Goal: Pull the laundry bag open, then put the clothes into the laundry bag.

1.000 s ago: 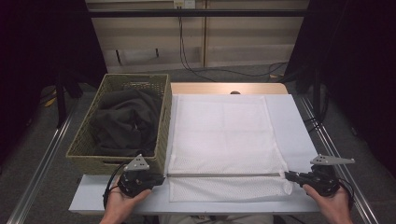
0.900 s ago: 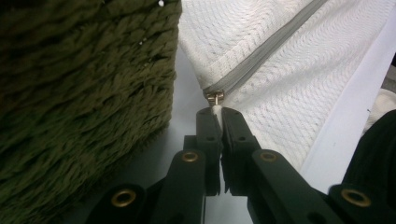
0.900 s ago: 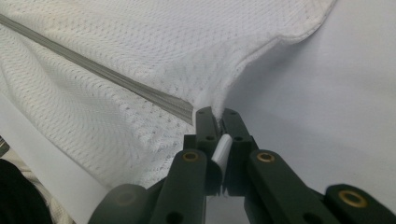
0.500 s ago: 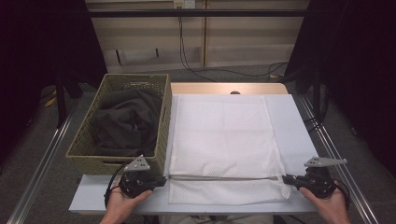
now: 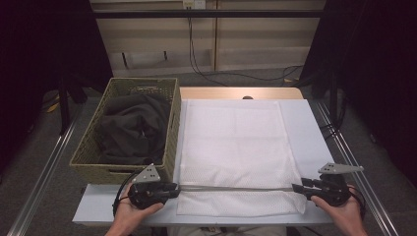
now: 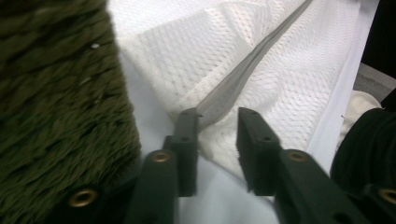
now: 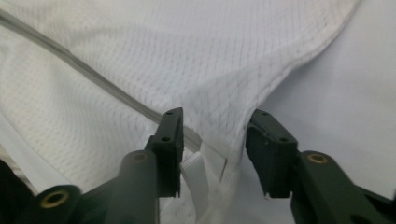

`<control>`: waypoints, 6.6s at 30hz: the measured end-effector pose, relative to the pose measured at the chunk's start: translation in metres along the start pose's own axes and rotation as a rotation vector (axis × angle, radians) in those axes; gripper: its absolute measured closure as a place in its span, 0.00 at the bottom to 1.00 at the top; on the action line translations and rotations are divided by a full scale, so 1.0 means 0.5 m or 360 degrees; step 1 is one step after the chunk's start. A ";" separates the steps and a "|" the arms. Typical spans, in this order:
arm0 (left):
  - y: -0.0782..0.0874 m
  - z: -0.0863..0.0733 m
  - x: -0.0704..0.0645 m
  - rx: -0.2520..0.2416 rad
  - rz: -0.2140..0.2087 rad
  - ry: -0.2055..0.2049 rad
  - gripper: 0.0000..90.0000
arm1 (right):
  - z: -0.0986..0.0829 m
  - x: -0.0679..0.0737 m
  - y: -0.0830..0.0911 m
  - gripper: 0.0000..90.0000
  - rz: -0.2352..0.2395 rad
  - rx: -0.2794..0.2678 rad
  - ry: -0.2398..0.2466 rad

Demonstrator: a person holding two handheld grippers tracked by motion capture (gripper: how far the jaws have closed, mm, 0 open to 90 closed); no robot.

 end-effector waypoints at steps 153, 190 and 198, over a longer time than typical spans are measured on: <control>-0.069 0.091 -0.093 -0.0157 -0.0036 -0.0102 0.06 | 0.128 0.160 -0.251 0.51 0.0271 0.0093 0.0665; -0.066 0.091 -0.087 -0.0160 -0.0022 -0.0103 0.06 | 0.165 0.139 -0.226 0.99 0.0361 0.0101 0.0575; -0.044 0.084 -0.087 -0.0195 0.0005 -0.0119 0.06 | 0.195 0.149 -0.190 0.99 0.0459 0.0017 0.0532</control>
Point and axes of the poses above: each handheld gripper's, and its own axes: y roughly backward along the jaws, z roughly out of its top, x roughly to its left, the point moved 4 cm from there along -y, roughly forward along the jaws, and after that the axes turned 1 degree about z, right-handed, at the moved point
